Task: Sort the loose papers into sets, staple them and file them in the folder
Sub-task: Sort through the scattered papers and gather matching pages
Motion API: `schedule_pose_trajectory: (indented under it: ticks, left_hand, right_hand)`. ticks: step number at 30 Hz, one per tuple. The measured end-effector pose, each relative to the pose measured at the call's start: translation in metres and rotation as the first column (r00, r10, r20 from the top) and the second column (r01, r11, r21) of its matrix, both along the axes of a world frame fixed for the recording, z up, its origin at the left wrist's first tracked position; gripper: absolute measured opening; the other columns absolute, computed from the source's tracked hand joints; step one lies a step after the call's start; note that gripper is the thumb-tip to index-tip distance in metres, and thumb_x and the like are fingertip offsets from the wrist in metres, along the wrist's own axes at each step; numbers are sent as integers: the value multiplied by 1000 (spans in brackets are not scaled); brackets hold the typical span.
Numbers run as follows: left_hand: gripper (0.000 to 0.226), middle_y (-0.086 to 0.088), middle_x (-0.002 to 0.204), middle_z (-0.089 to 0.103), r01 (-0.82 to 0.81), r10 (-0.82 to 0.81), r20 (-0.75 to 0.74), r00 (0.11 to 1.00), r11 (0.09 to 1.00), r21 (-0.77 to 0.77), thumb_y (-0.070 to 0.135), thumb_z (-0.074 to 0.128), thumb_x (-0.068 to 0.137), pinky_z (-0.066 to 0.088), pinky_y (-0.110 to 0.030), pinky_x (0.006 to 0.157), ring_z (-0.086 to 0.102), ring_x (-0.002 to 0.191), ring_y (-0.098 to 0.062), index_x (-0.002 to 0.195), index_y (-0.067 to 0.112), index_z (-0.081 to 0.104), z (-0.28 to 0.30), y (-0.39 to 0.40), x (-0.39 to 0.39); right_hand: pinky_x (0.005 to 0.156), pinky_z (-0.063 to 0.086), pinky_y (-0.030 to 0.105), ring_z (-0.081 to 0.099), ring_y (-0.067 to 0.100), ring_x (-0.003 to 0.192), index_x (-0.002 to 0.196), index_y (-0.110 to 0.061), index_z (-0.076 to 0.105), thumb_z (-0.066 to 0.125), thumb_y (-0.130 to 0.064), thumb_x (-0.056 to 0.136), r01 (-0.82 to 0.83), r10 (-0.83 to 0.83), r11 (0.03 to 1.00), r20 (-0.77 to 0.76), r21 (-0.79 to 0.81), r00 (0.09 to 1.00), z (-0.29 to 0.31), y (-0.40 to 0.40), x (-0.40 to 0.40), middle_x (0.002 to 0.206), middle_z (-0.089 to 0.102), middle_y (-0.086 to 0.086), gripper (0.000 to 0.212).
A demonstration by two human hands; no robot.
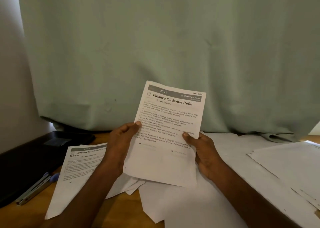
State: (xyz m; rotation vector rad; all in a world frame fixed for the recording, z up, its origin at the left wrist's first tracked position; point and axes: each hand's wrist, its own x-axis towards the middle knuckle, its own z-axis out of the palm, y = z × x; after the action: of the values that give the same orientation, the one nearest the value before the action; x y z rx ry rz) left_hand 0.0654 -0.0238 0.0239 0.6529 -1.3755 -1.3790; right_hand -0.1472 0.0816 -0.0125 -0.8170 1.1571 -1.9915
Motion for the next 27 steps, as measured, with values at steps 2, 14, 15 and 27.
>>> schedule_pose_trajectory:
  ticks: [2,14,15,27]
  left_hand:
    - [16,0,97,81,2,0,46,999,999,-38,34,75,92,57,-33,77,78,89,-20,99,20,80,-2,-2,0]
    - [10,2,89,81,-101,101,14,995,995,-5,21,79,90,60,-26,62,78,78,-15,99,18,79,-10,-16,5]
    - [6,6,83,80,-177,177,12,984,984,0,18,78,91,58,-19,56,77,73,-11,96,19,78,-11,-22,10]
    - [42,-21,125,58,-440,723,601,340,687,-578,7,70,86,50,-49,89,56,117,-39,122,4,50,-36,-47,32]
  right_hand:
    - [101,53,57,72,33,108,120,-11,73,76,-12,89,9,-9,1000,-2,-3,1000,-1,0,0,115,76,10,31]
    - [84,62,42,77,24,95,112,-19,76,71,-33,95,28,-23,998,-100,54,995,3,-1,3,104,79,4,22]
    - [78,62,38,77,21,89,108,-21,76,68,-32,98,86,-70,992,-175,89,982,3,-2,3,100,80,1,17]
    - [96,49,27,68,15,106,119,-33,70,60,-31,97,517,128,823,-963,236,236,-24,-3,4,123,71,-12,24]
